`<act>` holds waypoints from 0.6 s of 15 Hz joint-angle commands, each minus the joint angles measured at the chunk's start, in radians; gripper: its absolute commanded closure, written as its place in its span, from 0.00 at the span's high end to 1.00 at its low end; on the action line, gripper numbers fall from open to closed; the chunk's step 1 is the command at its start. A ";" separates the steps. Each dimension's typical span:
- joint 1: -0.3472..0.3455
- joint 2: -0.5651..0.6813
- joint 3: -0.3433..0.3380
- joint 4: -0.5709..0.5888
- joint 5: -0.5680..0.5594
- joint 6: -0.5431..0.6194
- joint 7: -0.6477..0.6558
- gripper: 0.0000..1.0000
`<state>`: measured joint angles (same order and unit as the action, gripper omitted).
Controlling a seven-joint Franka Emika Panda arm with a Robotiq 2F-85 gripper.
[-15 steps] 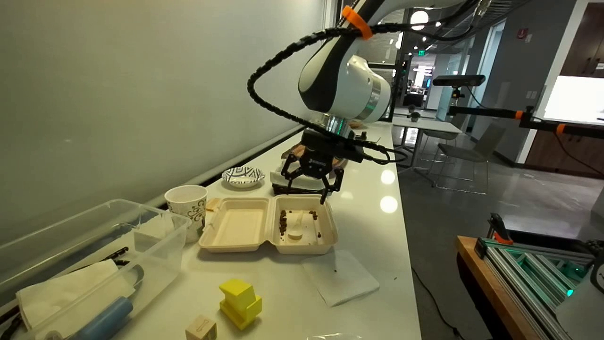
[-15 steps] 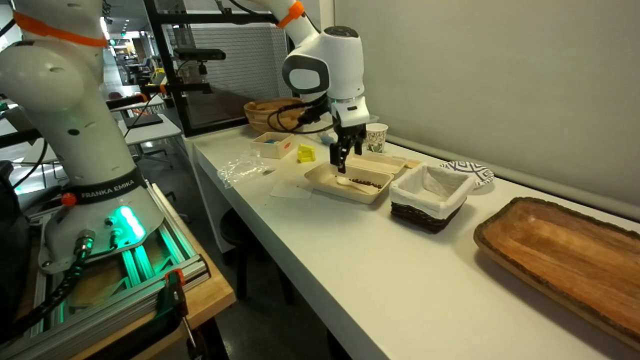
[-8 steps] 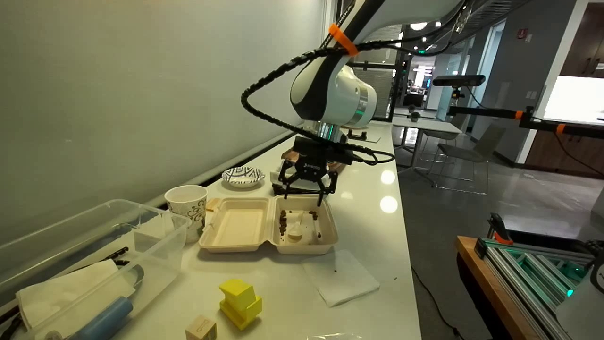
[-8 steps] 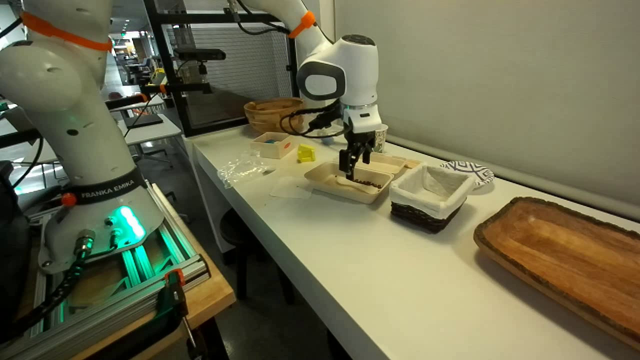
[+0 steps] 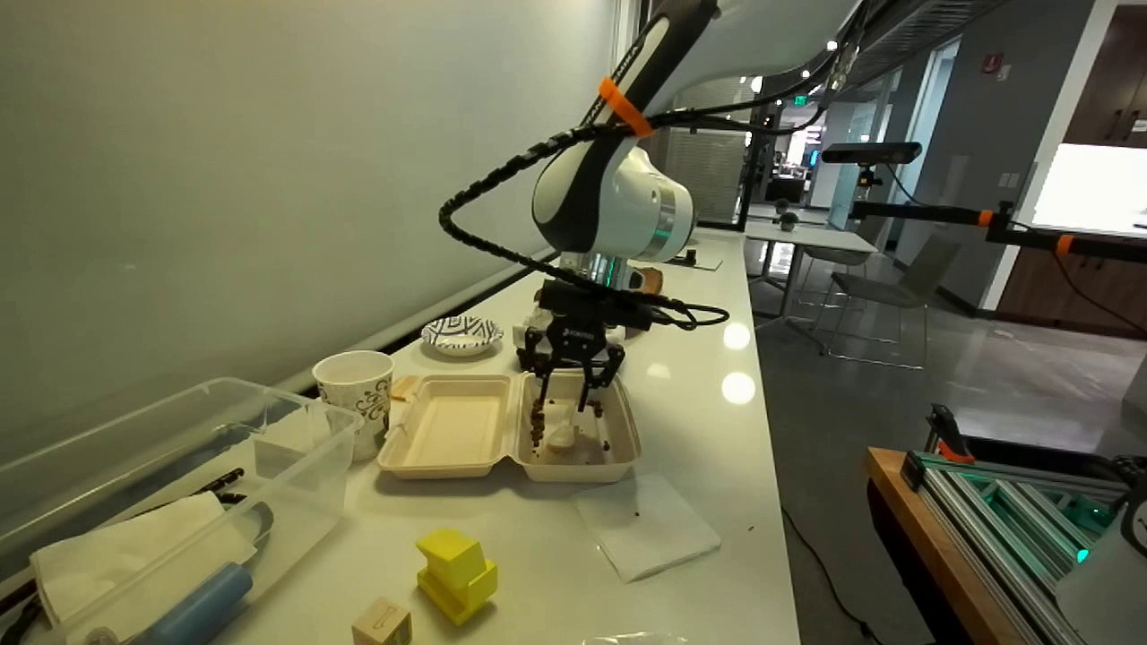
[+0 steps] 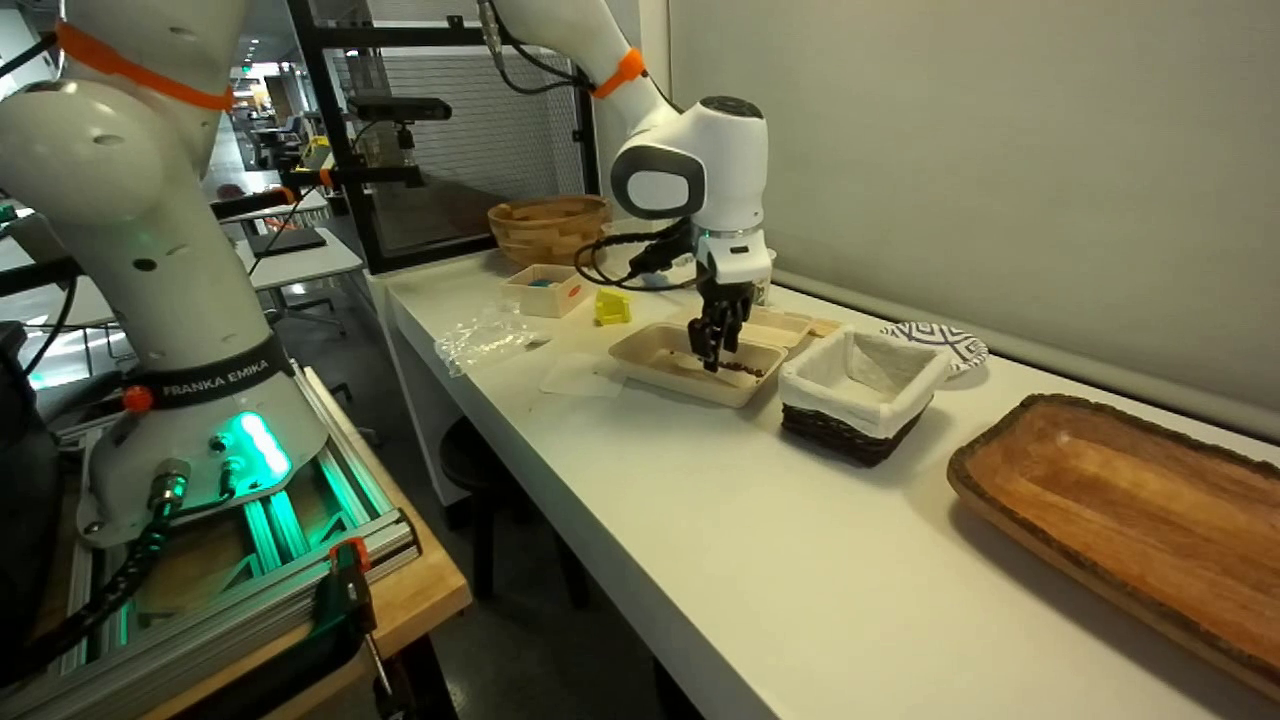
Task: Put the spoon in the cup
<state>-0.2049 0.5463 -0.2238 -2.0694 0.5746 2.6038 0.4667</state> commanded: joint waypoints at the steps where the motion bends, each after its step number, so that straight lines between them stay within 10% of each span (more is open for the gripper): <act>1: -0.013 0.036 0.018 0.049 -0.024 -0.055 0.022 0.59; 9: -0.005 0.071 0.011 0.087 -0.063 -0.103 0.053 0.60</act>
<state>-0.2043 0.5930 -0.2123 -2.0143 0.5456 2.5407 0.4840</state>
